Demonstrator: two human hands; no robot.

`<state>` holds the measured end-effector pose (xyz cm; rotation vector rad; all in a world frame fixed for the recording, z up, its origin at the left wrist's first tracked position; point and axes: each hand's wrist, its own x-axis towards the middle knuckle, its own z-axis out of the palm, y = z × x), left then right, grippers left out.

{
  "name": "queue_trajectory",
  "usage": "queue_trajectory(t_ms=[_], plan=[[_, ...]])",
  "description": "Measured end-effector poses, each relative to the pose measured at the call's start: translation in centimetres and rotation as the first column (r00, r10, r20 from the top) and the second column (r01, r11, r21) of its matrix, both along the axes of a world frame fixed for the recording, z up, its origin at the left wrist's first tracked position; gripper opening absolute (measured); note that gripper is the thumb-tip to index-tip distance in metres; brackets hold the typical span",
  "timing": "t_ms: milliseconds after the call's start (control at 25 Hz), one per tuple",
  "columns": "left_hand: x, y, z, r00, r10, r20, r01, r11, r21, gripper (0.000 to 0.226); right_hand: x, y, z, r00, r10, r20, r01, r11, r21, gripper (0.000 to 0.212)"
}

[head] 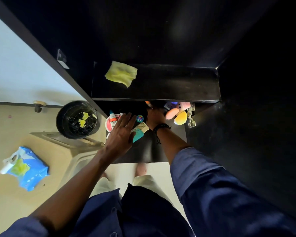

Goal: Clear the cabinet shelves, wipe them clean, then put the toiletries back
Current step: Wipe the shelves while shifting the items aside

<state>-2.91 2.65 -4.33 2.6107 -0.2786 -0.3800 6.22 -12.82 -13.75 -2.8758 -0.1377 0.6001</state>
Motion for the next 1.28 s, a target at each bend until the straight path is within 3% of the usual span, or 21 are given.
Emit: queue_trajectory(t_ms=[240,320,560,720,840,1040,1280], plan=[[-0.8,-0.3,0.0,0.998,-0.054,-0.03,0.053,0.998,-0.026,0.067,-4.5,-0.8,0.4,0.979,-0.079,0.19,0.063,0.994,0.091,0.03],[-1.0,-0.8,0.1,0.997,-0.064,-0.039,0.062,0.997,-0.049,0.065,-6.5,-1.4,1.2,0.962,-0.122,0.245,0.066,0.972,0.227,0.025],[-1.8,-3.2,0.1,0.986,-0.165,-0.009,0.164,0.985,-0.055,0.06,-11.0,-3.6,3.7,0.866,-0.469,0.173,0.347,0.813,0.466,0.044],[-2.6,-4.5,-0.2,0.98,-0.2,-0.004,0.2,0.979,-0.047,0.061,-11.2,-6.3,5.0,0.821,-0.473,0.32,0.346,0.858,0.38,0.03],[-3.3,-5.0,-0.6,0.98,-0.201,0.01,0.201,0.978,-0.049,0.061,-10.7,-8.4,4.9,0.814,-0.491,0.311,0.398,0.861,0.318,0.019],[-3.9,-5.2,-1.0,0.982,-0.19,0.005,0.19,0.981,-0.037,0.061,-9.8,-9.6,5.2,0.861,-0.438,0.257,0.401,0.897,0.185,0.025],[-4.1,-5.4,-0.2,0.986,-0.169,-0.01,0.168,0.984,-0.053,0.06,-9.3,-10.0,5.7,0.869,-0.415,0.27,0.371,0.907,0.199,0.025]])
